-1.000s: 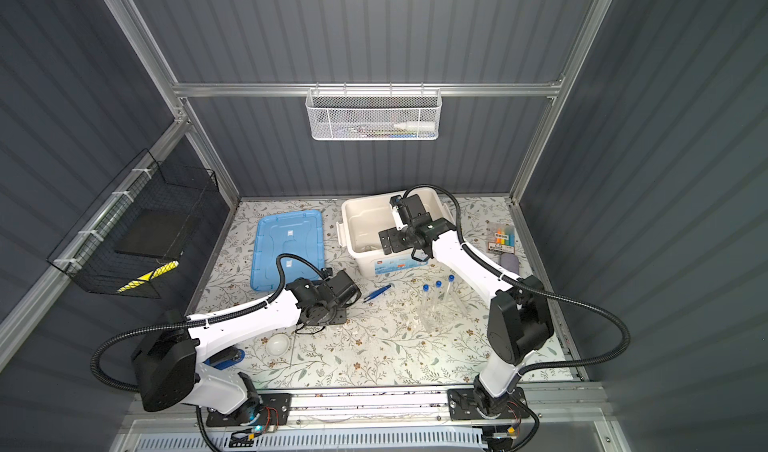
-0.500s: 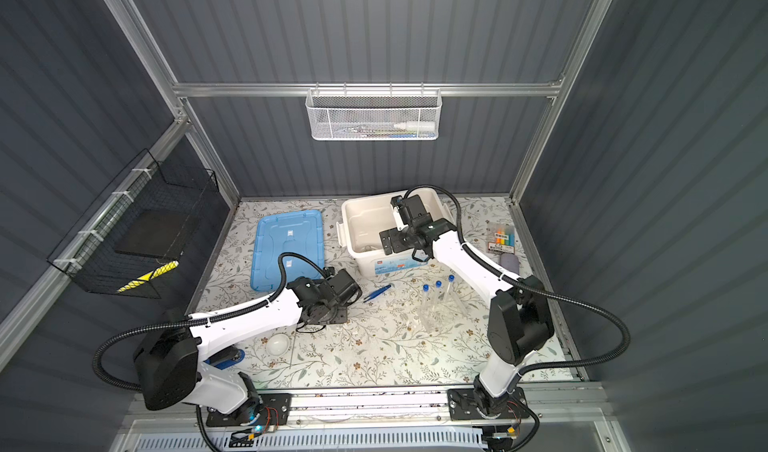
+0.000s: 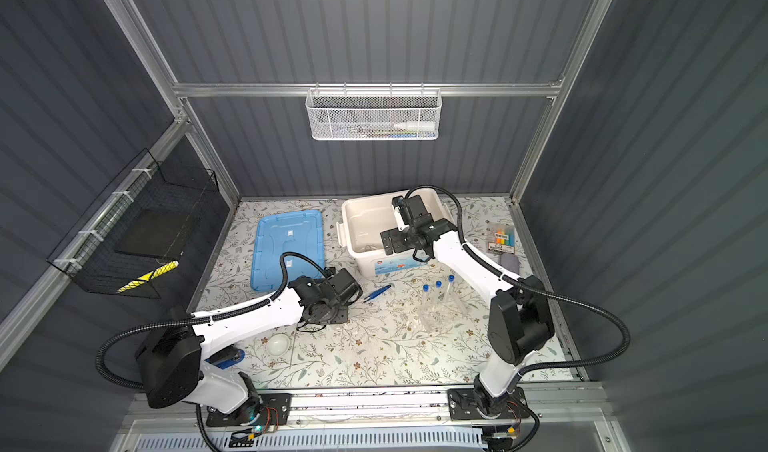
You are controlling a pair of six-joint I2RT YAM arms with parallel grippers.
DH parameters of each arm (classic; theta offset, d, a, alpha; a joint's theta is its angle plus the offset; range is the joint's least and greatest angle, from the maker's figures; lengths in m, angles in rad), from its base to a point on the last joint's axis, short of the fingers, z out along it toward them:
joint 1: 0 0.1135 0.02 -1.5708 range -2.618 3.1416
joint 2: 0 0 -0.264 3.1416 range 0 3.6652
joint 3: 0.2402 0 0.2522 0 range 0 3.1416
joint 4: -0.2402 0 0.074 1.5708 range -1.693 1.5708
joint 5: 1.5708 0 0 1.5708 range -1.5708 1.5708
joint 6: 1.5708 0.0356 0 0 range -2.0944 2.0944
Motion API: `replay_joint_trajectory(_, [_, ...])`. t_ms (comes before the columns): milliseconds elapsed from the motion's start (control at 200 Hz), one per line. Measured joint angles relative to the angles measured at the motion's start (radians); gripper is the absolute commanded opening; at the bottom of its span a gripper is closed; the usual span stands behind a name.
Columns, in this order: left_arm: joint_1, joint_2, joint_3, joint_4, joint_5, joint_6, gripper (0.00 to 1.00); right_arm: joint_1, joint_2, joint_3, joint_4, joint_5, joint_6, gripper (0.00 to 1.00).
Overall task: Organize the chemistry lab equipment
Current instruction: 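Lift the bottle with the left gripper and carry it over the white bin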
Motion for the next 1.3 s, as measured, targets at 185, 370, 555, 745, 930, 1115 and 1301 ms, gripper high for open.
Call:
replay_joint_trajectory(185, [0.0, 0.0, 0.027, -0.007, 0.0, 0.003, 0.32, 0.0, -0.031, -0.029, 0.008, 0.0, 0.003, 0.99])
replay_joint_trajectory(370, [0.0, 0.0, 0.06, -0.026, -0.005, 0.012, 0.32, -0.004, -0.043, -0.035, 0.014, 0.001, 0.003, 0.99])
replay_joint_trajectory(555, [0.0, 0.006, 0.134, -0.074, -0.022, 0.034, 0.32, -0.015, -0.045, -0.037, 0.015, 0.004, 0.011, 0.99])
replay_joint_trajectory(745, [0.0, 0.006, 0.215, -0.111, -0.042, 0.065, 0.32, -0.037, -0.069, -0.063, 0.023, 0.0, 0.024, 0.99])
replay_joint_trajectory(930, [0.0, 0.023, 0.288, -0.153, -0.061, 0.093, 0.32, -0.048, -0.092, -0.064, 0.031, -0.003, 0.026, 0.99])
replay_joint_trajectory(1115, [0.0, 0.051, 0.33, -0.171, -0.076, 0.118, 0.32, -0.056, -0.094, -0.069, 0.035, -0.004, 0.026, 0.99])
replay_joint_trajectory(1301, [0.002, 0.057, 0.356, -0.184, -0.089, 0.134, 0.32, -0.061, -0.094, -0.071, 0.035, -0.004, 0.027, 0.99])
